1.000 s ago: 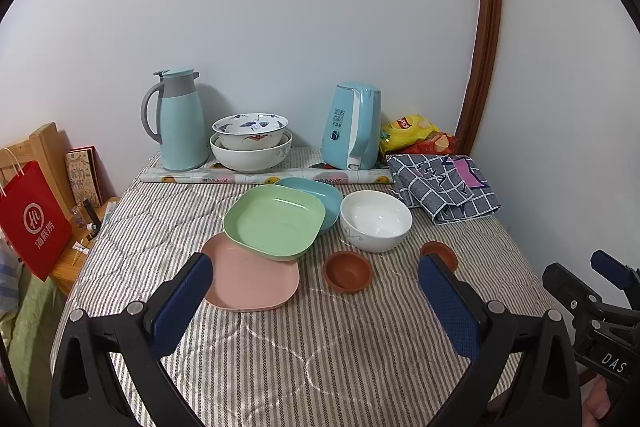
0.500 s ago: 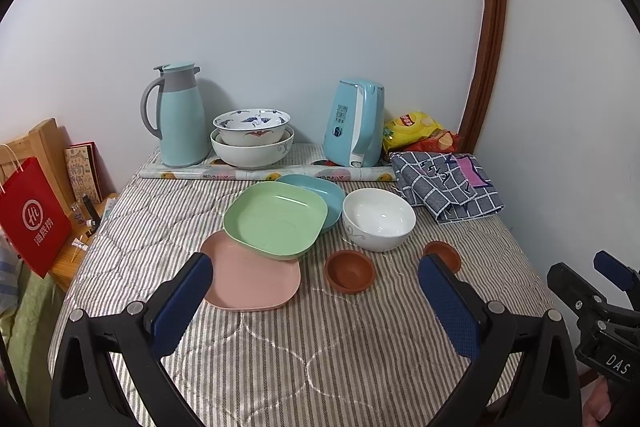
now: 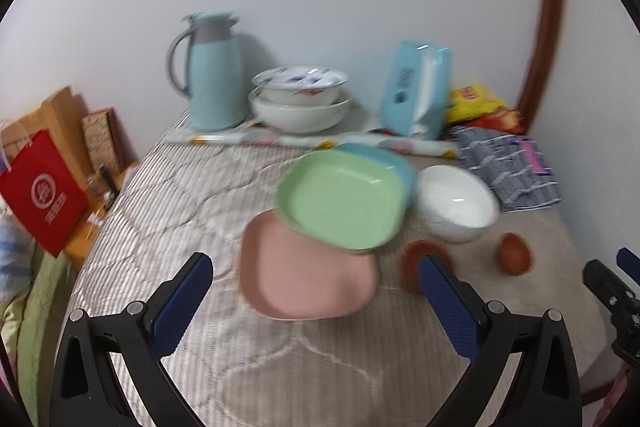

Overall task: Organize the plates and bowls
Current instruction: 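Move the left gripper to the green square plate and grasp its rim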

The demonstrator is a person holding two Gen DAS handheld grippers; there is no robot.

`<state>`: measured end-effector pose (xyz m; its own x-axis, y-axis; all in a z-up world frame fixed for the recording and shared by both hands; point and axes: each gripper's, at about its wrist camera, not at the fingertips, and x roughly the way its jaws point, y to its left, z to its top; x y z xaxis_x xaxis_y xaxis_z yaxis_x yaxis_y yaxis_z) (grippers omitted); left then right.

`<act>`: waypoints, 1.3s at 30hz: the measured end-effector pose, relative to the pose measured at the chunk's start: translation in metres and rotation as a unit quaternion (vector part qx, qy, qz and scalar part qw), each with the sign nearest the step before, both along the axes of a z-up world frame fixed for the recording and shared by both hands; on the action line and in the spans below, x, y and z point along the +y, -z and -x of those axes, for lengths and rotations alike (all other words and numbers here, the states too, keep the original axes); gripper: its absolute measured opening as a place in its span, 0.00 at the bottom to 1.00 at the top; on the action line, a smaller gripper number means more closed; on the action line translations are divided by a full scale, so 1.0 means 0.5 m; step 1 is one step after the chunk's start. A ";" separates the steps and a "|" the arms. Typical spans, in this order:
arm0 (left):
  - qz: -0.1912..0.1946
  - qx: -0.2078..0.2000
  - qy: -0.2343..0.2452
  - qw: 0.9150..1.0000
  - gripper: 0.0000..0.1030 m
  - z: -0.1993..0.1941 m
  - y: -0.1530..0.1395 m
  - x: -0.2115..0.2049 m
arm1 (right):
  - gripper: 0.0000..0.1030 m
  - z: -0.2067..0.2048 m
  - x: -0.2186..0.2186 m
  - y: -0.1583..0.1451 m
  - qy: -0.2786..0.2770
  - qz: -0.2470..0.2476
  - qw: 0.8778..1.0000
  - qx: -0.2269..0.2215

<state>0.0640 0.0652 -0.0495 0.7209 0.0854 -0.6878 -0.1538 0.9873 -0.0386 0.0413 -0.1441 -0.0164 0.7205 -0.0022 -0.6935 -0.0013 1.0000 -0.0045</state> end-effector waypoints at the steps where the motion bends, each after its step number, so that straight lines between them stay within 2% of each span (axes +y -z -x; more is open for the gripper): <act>1: -0.001 0.006 -0.009 1.000 1.00 -0.008 0.010 0.019 | 0.96 -0.013 0.009 0.010 -0.005 -0.001 1.000 0.006; 6: -0.002 0.031 -0.044 0.999 0.97 -0.041 0.051 0.096 | 0.93 -0.080 0.066 0.060 -0.043 -0.015 0.998 0.032; 10: 0.009 0.047 -0.053 0.997 0.95 -0.071 0.078 0.136 | 0.86 -0.130 0.113 0.085 -0.065 -0.024 0.997 0.045; 13: 0.024 0.055 -0.048 0.997 0.92 -0.099 0.092 0.152 | 0.78 -0.162 0.142 0.094 -0.077 -0.023 0.996 0.050; 18: 0.022 0.059 -0.027 0.998 0.83 -0.156 0.104 0.153 | 0.69 -0.215 0.182 0.095 -0.096 -0.023 0.994 0.046; 21: 0.027 0.056 -0.012 0.998 0.81 -0.188 0.107 0.143 | 0.60 -0.256 0.197 0.101 -0.104 -0.021 0.993 0.052; 23: 0.025 0.056 -0.006 0.998 0.80 -0.208 0.109 0.139 | 0.58 -0.284 0.203 0.108 -0.110 -0.020 0.992 0.059; 26: 0.025 0.063 0.005 0.998 0.73 -0.243 0.120 0.136 | 0.53 -0.326 0.213 0.122 -0.115 -0.013 0.991 0.065; 28: 0.027 0.071 0.008 0.997 0.70 -0.264 0.133 0.136 | 0.46 -0.352 0.219 0.136 -0.122 -0.012 0.990 0.074; 30: 0.033 0.077 0.013 0.996 0.58 -0.282 0.146 0.136 | 0.44 -0.372 0.229 0.150 -0.129 -0.007 0.988 0.085; 34: 0.035 0.086 0.020 0.996 0.55 -0.311 0.165 0.133 | 0.35 -0.409 0.247 0.174 -0.142 0.002 0.985 0.096; 39: 0.041 0.095 0.032 0.994 0.44 -0.329 0.181 0.130 | 0.25 -0.444 0.260 0.203 -0.151 0.014 0.981 0.117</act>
<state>0.2284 0.1301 -0.1398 0.5802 -0.0182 -0.8143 -0.1038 0.9899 -0.0962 0.2632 -0.0142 -0.1177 0.5113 0.1655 -0.8433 -0.3023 0.9532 0.0038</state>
